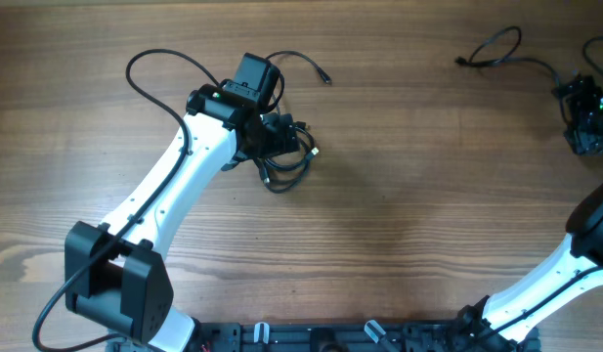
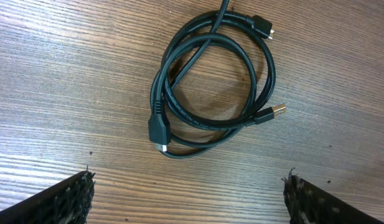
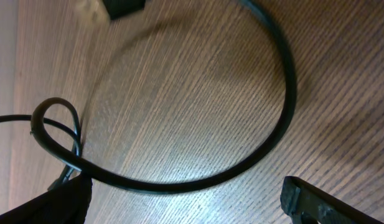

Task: Untangle cables
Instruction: 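Lay the separated cable down on the right side of the table, then move the right gripper back over the black cable bundle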

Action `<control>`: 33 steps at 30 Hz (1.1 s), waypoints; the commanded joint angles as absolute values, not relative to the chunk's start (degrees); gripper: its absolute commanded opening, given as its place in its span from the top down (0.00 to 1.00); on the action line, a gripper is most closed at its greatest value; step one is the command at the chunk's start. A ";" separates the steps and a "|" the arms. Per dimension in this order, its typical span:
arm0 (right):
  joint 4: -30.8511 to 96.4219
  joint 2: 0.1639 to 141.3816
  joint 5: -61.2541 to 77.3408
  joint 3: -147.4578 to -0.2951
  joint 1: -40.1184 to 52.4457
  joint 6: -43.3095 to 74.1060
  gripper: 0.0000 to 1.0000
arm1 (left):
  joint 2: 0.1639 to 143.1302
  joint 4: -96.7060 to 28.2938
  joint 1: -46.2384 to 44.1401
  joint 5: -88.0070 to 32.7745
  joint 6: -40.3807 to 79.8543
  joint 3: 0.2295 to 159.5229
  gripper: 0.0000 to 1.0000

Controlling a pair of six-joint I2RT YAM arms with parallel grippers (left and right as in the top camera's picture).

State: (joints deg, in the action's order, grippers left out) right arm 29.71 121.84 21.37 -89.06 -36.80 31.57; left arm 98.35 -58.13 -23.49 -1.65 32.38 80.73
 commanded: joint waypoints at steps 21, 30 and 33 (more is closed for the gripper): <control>42.22 120.97 8.51 -99.68 -30.55 19.57 0.00 | 98.26 -58.11 -23.03 -1.89 31.73 80.58 0.00; 60.16 103.98 24.14 -99.68 -29.39 19.22 0.00 | 98.26 -58.11 -23.03 -1.91 31.73 80.58 0.00; 66.52 97.78 25.08 -99.68 -25.63 16.82 0.00 | 98.26 -58.11 -23.03 -1.91 31.73 80.58 0.00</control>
